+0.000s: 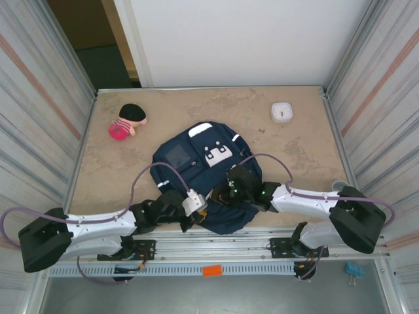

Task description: Pack books, pencil case, and school supplies into a backpack

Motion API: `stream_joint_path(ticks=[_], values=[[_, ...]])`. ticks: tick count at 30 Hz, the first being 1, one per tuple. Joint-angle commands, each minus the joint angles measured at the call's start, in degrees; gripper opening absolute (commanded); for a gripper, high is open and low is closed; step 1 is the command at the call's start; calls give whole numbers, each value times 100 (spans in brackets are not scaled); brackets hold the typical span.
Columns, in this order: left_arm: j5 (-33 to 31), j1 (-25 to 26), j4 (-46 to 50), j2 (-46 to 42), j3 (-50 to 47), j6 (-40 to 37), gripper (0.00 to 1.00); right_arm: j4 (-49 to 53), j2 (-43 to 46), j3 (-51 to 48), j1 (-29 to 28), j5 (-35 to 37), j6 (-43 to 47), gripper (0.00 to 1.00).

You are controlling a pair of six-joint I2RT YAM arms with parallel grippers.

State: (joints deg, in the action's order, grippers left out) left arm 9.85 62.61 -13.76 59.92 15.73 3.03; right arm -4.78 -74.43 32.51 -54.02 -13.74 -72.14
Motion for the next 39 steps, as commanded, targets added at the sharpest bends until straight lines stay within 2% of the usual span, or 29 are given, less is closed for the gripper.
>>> stream_joint_path(ticks=[1,4,8,11,15,19,23,26,28,31,33,35,36,39], values=[[396,213,-714,-189,565,-479,26,316,241,451,204,-281,450,15],[79,214,121,-613,662,-1362,47,1481,497,652,612,-665,1465,14],[-483,195,1211,-1145,894,-2734,65,2452,776,819,1315,-1409,2352,12],[-704,106,1617,-1161,1073,-3749,69,3009,843,1010,1671,-1694,2880,11],[-450,-184,1616,-694,1294,-4506,71,3265,878,1087,1975,-1881,3179,10],[-184,-518,1345,17,1498,-4832,72,3282,947,1091,2111,-1969,3266,10],[-102,-645,778,631,1617,-4930,72,3288,934,1097,2155,-2046,3328,11],[211,-785,339,907,1688,-4733,69,3388,896,1162,2185,-2072,3398,11],[474,-900,93,1045,1665,-4641,62,3472,928,1211,2207,-2039,3472,11],[674,-1047,-30,1211,1611,-4517,45,3578,985,1264,2313,-2022,3534,13],[897,-1150,-115,1258,1543,-4241,27,3771,1067,1345,2360,-1878,3570,19],[1291,-1289,-292,1279,1445,-3742,5,4110,1210,1483,2340,-1494,3560,30],[1399,-1339,-469,1313,1381,-3391,0,4353,1308,1587,2292,-1158,3530,32],[1693,-1358,-885,1448,1246,-2746,0,5066,1683,1935,1822,164,3228,33]])
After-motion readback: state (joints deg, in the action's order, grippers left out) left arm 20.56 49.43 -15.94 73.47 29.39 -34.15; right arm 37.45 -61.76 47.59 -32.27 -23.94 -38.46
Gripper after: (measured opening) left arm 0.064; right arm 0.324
